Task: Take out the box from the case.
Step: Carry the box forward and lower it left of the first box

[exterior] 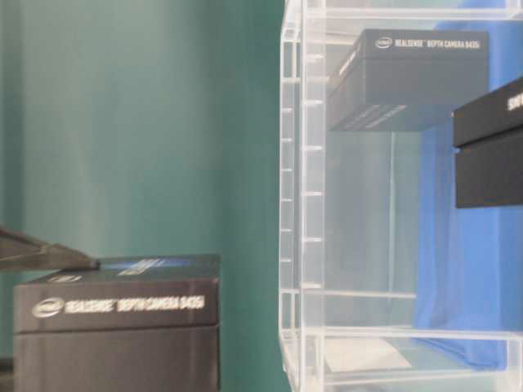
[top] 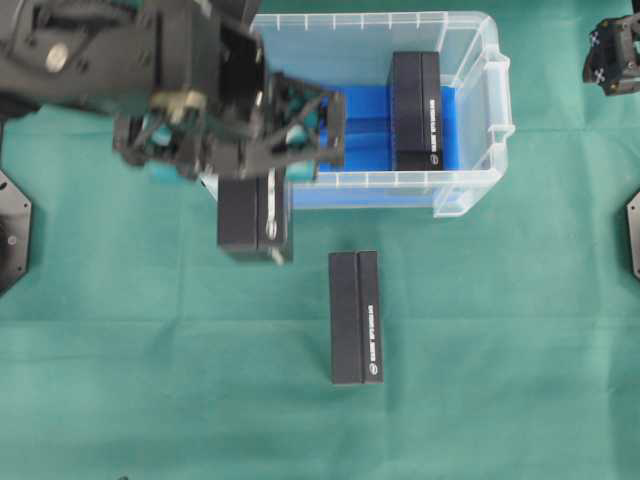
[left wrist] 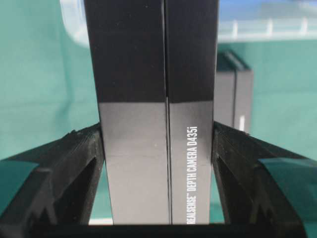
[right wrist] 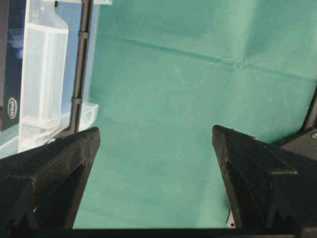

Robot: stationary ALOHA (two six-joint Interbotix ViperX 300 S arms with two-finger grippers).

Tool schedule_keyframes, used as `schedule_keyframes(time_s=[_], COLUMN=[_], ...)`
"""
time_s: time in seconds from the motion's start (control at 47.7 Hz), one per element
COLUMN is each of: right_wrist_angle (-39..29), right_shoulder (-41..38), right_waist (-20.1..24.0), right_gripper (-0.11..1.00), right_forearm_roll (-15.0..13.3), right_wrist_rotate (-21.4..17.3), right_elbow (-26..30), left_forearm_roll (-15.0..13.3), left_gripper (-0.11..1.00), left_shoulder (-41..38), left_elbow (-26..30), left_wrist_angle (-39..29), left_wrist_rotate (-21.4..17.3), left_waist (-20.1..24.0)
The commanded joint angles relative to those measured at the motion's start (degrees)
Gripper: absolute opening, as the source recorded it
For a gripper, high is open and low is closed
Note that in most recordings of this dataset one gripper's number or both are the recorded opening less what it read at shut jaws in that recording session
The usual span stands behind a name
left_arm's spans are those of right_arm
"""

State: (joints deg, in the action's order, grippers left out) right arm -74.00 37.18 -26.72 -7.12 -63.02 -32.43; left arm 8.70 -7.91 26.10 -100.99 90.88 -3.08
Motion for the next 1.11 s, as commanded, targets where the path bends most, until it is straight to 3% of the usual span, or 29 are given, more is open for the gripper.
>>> schedule_keyframes(time_s=[0.0,0.524,1.089], right_wrist_angle=[0.18,0.09,0.0], right_shoulder=[0.18,0.18,0.09], right_waist=[0.0,0.0,0.09], right_gripper=[0.91,0.91,0.91], right_forearm_roll=[-0.09,-0.09,-0.09], right_wrist_rotate=[0.09,-0.09,-0.35], right_elbow=[0.53,0.62,0.62], left_forearm_roll=[0.26,0.26,0.26], left_gripper=[0.6,0.6,0.6], left_shoulder=[2.55,2.02,2.11], left_elbow=[0.62,0.44,-1.32], left_wrist_angle=[-0.09,-0.18,0.35], left_wrist_rotate=[1.41,13.89,14.77], left_waist=[-2.02,-13.71,-15.12])
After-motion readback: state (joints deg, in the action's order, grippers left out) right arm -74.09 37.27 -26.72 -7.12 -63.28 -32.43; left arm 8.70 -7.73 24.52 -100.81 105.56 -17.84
